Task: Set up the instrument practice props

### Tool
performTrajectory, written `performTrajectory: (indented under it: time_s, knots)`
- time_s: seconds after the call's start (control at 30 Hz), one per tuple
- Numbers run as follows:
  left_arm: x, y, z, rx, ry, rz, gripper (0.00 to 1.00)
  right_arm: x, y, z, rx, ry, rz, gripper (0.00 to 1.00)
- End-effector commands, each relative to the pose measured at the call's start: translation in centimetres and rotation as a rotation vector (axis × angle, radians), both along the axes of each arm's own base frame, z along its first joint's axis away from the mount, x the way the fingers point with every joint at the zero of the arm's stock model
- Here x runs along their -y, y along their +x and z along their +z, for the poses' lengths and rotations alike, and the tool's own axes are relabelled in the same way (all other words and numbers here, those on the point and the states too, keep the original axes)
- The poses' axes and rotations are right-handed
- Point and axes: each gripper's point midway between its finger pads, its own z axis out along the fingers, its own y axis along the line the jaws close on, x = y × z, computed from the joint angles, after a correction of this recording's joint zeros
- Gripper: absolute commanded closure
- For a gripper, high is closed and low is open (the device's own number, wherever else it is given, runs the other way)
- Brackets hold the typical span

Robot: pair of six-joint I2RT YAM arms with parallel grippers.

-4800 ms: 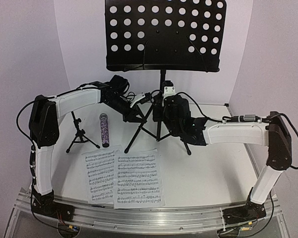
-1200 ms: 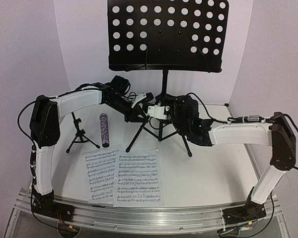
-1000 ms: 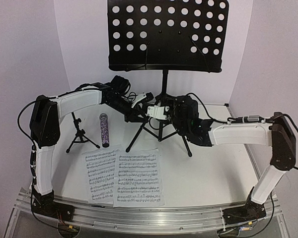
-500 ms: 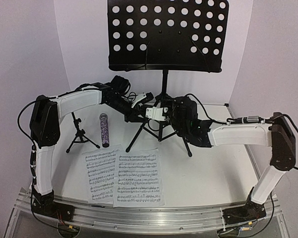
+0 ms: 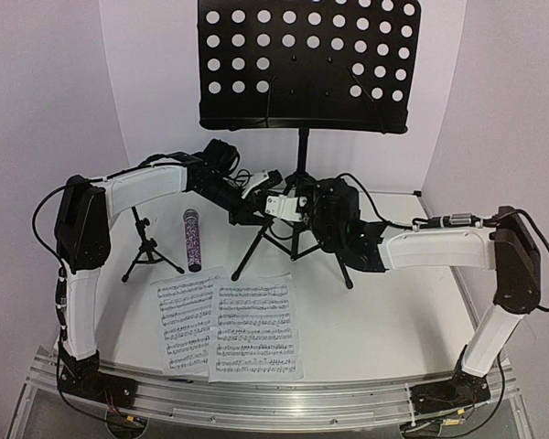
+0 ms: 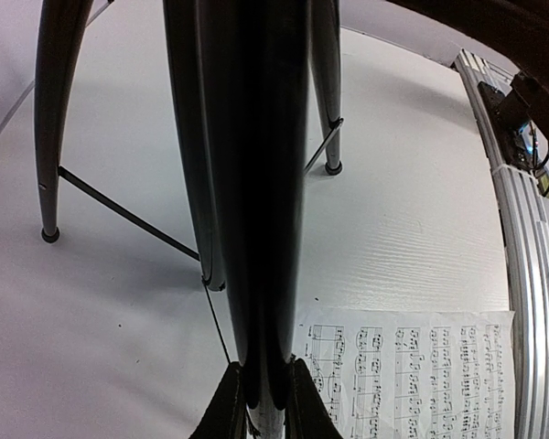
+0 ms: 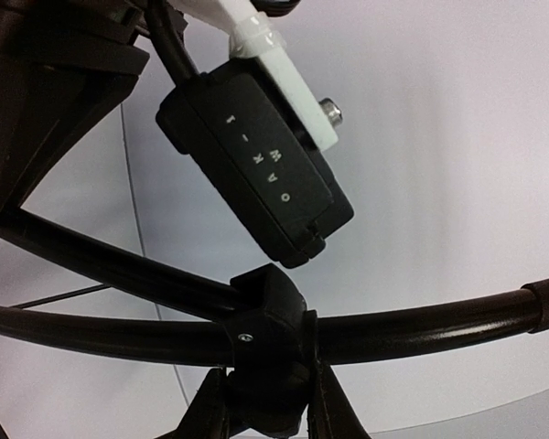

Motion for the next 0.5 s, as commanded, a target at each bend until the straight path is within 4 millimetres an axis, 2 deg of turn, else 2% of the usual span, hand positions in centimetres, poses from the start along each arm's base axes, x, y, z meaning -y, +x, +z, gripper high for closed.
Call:
performTrajectory:
  time_s: [0.0,0.47]
  knots:
    - [0.1,-0.7,-1.2,-0.01,0.026,-0.031,1.0,-0.4,0.6,0.9,-0.008,0.187,-0.053,1.0]
    - [0.1,-0.7,-1.7,-0.01,0.031,-0.027,1.0,0.6,-1.3,1.4,-0.204,1.029,-0.132,1.0]
